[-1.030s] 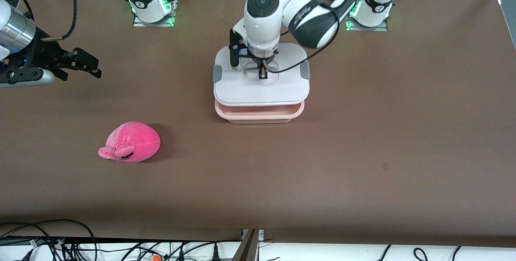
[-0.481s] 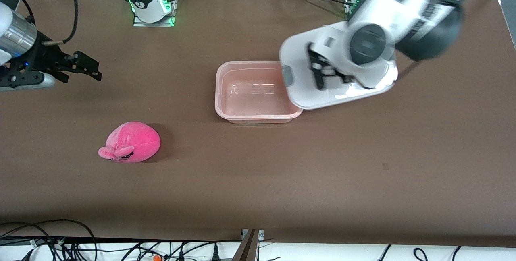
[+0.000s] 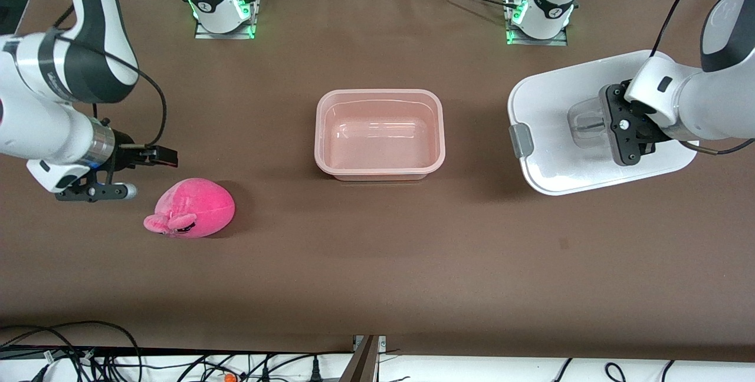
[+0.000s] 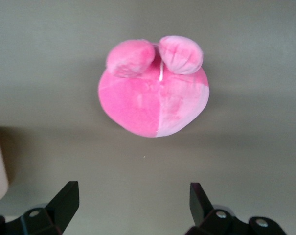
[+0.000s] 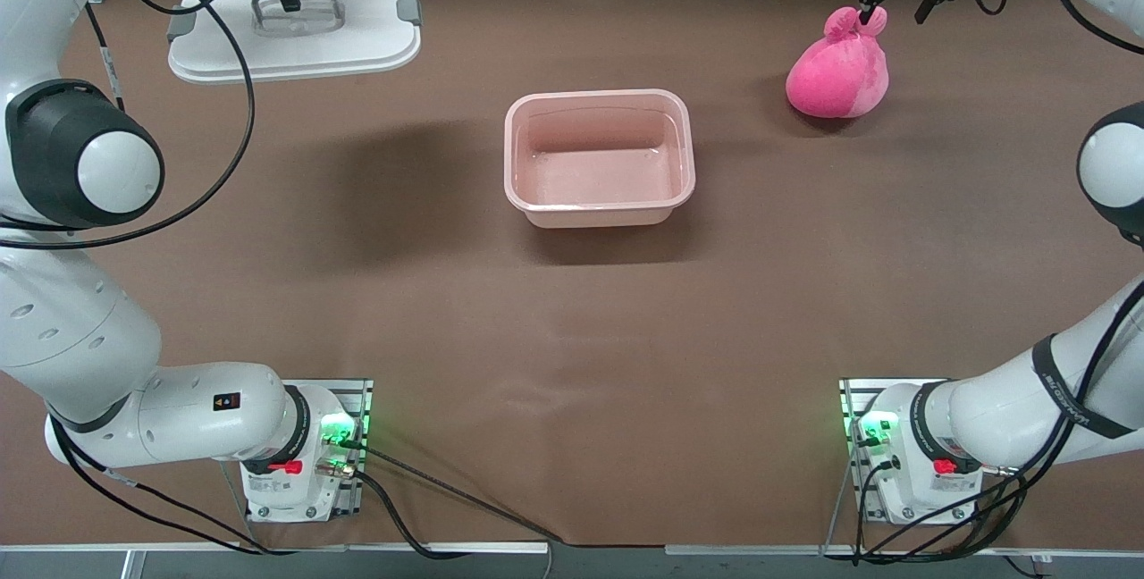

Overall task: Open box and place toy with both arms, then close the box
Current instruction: 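Lower the right gripper onto the pink plush and grasp it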

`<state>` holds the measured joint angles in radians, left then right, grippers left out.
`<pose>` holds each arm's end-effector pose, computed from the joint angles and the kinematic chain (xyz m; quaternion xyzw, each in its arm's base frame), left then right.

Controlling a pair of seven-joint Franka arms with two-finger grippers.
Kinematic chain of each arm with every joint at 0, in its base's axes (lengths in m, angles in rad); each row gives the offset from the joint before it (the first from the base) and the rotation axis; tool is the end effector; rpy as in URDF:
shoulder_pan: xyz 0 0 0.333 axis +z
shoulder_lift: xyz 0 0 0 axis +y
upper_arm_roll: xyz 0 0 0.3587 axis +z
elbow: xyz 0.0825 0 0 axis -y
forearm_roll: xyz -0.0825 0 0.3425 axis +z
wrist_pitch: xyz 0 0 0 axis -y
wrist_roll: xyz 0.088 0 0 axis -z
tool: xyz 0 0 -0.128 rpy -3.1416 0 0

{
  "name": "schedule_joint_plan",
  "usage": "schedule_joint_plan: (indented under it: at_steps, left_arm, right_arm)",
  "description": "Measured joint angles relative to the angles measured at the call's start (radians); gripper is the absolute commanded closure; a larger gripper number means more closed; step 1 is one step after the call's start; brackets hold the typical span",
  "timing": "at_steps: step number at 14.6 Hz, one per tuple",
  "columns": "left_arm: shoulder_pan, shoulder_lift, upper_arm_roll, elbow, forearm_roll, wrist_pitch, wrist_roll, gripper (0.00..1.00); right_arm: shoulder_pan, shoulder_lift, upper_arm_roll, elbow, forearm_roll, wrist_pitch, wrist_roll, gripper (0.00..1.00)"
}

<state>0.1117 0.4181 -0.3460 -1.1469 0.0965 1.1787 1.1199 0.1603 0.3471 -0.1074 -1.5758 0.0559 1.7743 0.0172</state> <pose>0.5883 -0.0746 0.5696 0.7733 -0.6073 -0.1534 0.0985 0.6157 0.0473 0.4629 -0.9972 -0.0120 0.0734 0.0059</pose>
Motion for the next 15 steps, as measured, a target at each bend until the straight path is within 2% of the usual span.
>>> schedule_joint_plan:
  at_steps: [6,10,15]
  left_arm:
    - [-0.034,0.012,-0.006,0.001,0.003,0.015,0.003,1.0]
    - [-0.035,0.012,-0.009,0.002,0.003,0.015,-0.001,1.0]
    - [-0.036,0.012,-0.011,0.002,0.003,0.015,-0.006,1.0]
  right_arm:
    - [-0.032,0.089,-0.001,-0.034,0.0,0.137,-0.032,0.01]
    - [-0.035,0.112,-0.001,-0.105,0.0,0.289,-0.073,0.07]
    - [-0.038,0.128,0.001,-0.098,0.0,0.332,-0.075,0.09]
